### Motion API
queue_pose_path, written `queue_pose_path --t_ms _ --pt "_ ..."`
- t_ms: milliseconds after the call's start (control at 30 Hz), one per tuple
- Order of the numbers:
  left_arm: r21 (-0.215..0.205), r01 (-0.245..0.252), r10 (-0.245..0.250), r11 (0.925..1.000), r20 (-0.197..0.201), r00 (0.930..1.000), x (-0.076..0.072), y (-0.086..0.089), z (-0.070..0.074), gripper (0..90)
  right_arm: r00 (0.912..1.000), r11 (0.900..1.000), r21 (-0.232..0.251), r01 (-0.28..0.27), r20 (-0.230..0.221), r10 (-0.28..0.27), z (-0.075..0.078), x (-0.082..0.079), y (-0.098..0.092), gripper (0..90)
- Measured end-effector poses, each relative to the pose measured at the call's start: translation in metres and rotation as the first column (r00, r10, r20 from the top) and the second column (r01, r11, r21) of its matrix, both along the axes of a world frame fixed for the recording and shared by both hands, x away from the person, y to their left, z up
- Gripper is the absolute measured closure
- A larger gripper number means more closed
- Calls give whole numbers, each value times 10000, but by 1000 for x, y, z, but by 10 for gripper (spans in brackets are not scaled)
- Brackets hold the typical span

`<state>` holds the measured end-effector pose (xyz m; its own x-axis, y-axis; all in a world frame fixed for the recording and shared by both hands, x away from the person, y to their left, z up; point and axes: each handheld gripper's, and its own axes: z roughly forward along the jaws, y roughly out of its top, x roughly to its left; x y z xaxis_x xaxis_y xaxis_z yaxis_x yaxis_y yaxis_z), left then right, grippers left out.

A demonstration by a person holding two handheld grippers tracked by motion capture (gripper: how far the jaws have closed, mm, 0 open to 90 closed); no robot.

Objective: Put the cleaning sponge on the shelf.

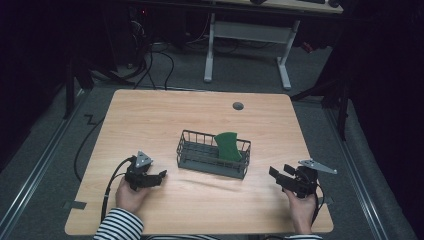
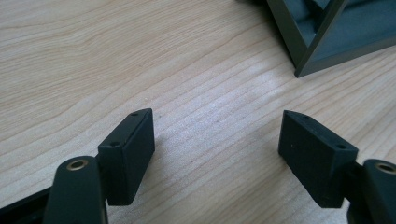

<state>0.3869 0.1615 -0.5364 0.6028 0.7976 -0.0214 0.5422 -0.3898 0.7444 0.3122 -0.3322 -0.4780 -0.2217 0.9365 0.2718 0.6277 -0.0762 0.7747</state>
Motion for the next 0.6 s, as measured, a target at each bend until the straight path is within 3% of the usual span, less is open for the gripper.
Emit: queue_pose_path --t_ms 600 --pt "50 21 -21 10000 9 10000 0 -1 0 267 9992 9979 -612 194 -345 -215 -26 7 9 322"
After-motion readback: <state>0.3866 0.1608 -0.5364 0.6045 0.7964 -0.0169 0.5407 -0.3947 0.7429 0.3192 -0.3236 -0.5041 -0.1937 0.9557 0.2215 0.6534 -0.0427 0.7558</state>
